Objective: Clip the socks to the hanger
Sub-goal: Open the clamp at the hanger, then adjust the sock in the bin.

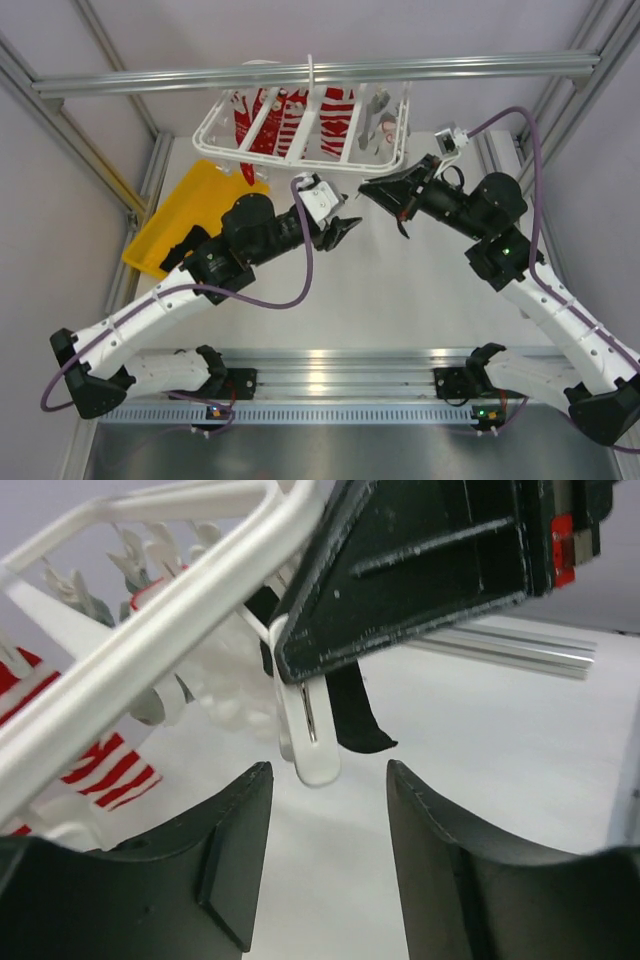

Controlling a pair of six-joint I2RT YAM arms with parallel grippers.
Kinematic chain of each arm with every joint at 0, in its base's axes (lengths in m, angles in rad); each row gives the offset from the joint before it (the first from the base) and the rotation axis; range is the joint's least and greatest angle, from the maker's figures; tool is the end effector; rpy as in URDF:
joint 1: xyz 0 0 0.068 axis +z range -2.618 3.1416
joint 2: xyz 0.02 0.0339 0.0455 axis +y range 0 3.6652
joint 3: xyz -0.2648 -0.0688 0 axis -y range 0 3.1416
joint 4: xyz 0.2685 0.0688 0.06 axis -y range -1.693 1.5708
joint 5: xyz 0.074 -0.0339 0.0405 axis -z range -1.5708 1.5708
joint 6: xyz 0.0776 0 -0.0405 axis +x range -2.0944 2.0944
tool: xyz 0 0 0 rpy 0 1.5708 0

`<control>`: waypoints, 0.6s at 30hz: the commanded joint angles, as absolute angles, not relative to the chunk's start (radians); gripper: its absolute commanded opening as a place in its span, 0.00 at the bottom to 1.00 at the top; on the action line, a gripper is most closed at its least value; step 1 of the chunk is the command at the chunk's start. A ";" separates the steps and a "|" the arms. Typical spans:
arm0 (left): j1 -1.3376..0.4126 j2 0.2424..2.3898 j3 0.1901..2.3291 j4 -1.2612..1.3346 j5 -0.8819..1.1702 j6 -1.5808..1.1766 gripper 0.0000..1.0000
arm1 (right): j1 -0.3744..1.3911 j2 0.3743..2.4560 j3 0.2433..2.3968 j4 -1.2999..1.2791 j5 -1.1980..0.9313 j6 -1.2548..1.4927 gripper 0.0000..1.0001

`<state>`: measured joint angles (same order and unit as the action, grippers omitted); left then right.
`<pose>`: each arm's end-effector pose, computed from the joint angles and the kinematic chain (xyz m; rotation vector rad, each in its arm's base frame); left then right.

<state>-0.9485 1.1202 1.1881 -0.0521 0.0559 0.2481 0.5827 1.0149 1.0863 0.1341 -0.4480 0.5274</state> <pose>0.1830 -0.2625 0.4323 0.9300 1.2845 -0.5941 0.2192 0.1847 0.4468 -0.4445 1.4326 1.2158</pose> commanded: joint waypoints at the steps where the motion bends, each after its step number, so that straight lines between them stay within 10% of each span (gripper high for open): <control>1: -0.849 1.065 1.230 -0.194 0.221 0.137 0.56 | 0.571 0.994 1.083 0.167 -0.474 0.522 0.00; 6: -0.649 0.964 1.201 -0.374 0.440 0.132 0.58 | 0.558 0.988 1.086 0.135 -0.450 0.517 0.00; 18: -0.477 0.891 1.210 -0.877 -0.067 0.325 0.56 | 0.545 1.005 1.097 0.094 -0.407 0.495 0.00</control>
